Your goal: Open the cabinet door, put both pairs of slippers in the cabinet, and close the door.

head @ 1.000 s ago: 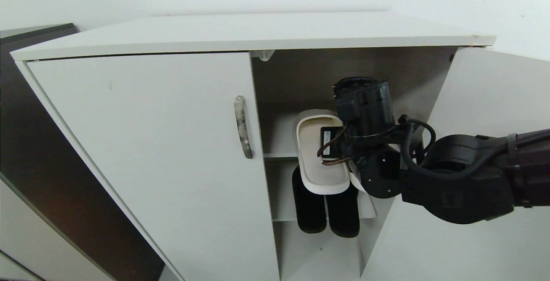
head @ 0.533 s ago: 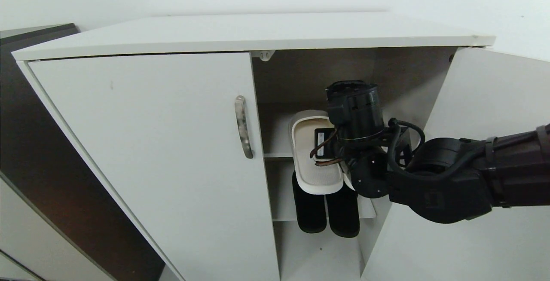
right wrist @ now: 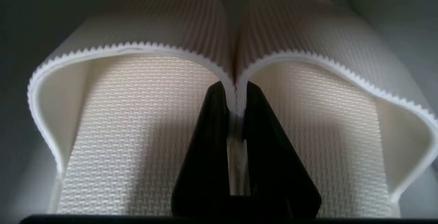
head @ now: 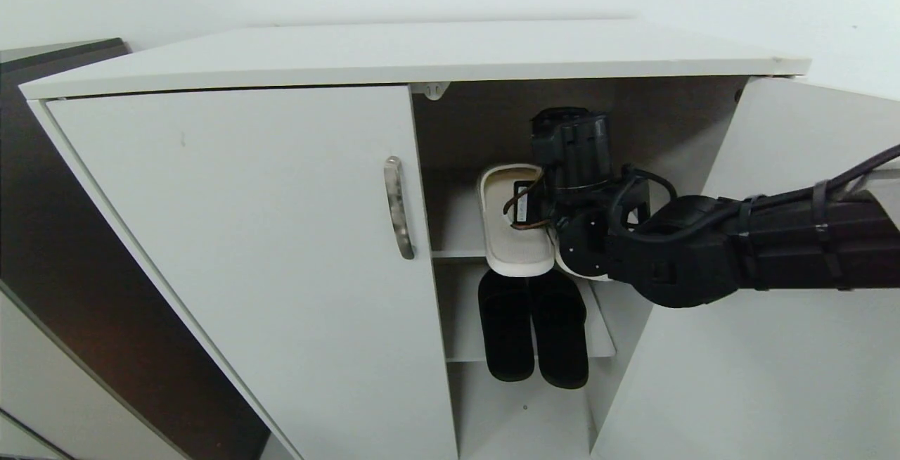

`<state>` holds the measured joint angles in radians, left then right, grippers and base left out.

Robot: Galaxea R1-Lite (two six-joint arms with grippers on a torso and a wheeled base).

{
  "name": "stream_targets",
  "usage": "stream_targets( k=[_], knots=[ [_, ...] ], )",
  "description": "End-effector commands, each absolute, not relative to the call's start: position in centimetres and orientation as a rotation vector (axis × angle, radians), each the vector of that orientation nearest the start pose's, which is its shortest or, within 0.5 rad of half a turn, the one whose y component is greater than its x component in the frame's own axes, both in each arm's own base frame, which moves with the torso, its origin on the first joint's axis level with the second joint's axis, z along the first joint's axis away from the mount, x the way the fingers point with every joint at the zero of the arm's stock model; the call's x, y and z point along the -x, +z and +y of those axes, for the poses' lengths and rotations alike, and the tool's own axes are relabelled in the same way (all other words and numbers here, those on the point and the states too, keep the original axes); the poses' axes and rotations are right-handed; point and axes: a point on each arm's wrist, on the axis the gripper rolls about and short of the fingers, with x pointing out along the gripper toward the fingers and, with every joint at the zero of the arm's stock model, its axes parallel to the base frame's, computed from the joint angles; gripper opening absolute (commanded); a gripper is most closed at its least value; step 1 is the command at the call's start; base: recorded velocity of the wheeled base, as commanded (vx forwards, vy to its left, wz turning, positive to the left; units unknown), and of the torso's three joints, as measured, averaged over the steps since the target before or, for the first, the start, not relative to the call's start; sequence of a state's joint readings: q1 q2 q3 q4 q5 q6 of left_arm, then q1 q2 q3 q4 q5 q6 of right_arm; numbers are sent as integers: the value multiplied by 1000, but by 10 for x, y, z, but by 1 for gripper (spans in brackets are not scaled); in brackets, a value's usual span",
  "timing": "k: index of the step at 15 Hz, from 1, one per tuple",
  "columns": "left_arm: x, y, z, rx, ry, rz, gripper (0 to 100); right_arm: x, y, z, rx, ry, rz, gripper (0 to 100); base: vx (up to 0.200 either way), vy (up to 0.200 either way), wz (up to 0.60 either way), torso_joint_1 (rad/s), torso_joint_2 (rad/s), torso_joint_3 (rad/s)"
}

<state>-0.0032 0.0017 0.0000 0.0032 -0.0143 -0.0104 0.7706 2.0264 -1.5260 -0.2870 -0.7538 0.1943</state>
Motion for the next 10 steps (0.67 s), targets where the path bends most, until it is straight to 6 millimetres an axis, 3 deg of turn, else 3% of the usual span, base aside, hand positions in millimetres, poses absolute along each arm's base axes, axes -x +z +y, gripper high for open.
stream_targets(
  k=[1,9,10],
  knots=[
    [23,75,0,11,-17,5,0,-321,225,283,-40,-11,155,0,0,0,0,0,0,0],
    [23,75,0,11,-17,5,0,-333,223,282,-34,-18,160,0,0,0,0,0,0,0],
    [23,75,0,12,-17,5,0,-333,223,282,-33,-18,161,100,0,0,0,0,0,0]
  ],
)
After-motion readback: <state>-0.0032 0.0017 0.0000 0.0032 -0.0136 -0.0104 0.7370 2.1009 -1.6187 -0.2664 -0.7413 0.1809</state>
